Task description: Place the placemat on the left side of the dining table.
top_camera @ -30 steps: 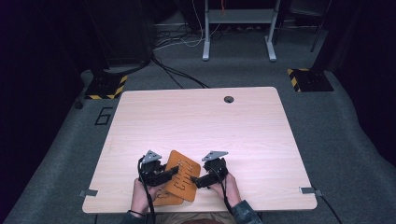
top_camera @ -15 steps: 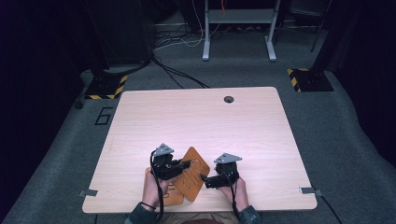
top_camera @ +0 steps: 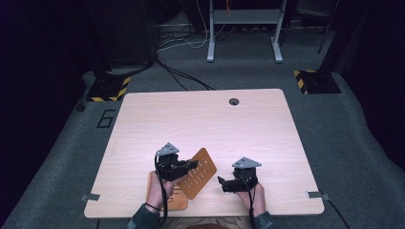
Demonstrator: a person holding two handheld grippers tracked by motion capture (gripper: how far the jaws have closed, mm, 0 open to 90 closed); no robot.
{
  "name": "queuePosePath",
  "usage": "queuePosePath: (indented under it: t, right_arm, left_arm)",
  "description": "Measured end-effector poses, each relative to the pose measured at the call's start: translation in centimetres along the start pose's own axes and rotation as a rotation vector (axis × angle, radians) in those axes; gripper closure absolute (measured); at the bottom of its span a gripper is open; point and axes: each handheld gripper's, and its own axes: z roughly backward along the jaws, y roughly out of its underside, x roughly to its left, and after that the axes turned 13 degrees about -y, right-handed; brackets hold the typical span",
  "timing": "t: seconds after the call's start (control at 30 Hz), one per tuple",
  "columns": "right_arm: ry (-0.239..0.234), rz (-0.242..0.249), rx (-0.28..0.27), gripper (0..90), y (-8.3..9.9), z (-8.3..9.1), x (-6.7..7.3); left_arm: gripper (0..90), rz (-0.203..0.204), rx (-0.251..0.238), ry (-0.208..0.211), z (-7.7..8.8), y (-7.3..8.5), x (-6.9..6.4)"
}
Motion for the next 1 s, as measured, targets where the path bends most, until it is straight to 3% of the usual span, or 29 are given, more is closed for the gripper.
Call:
queuePosePath:
  t: [0.17, 0.67, 1.0]
  right_arm:
    - [0.042, 0.004, 0.016, 2.6, 0.7, 0.8, -0.9]
    - [0.167, -0.069, 0.021, 1.5, 2.7, 4.8, -4.7]
    - [0.289, -0.084, 0.066, 0.0, 3.6, 6.0, -6.8]
  left_arm:
    - [86.0, 0.002, -0.015, -0.012, 0.6, -0.4, 0.4]
    - [85.9, 0.012, -0.033, -0.052, 2.0, -1.0, 1.9]
    - [85.9, 0.017, -0.052, -0.078, 2.8, -1.5, 2.7]
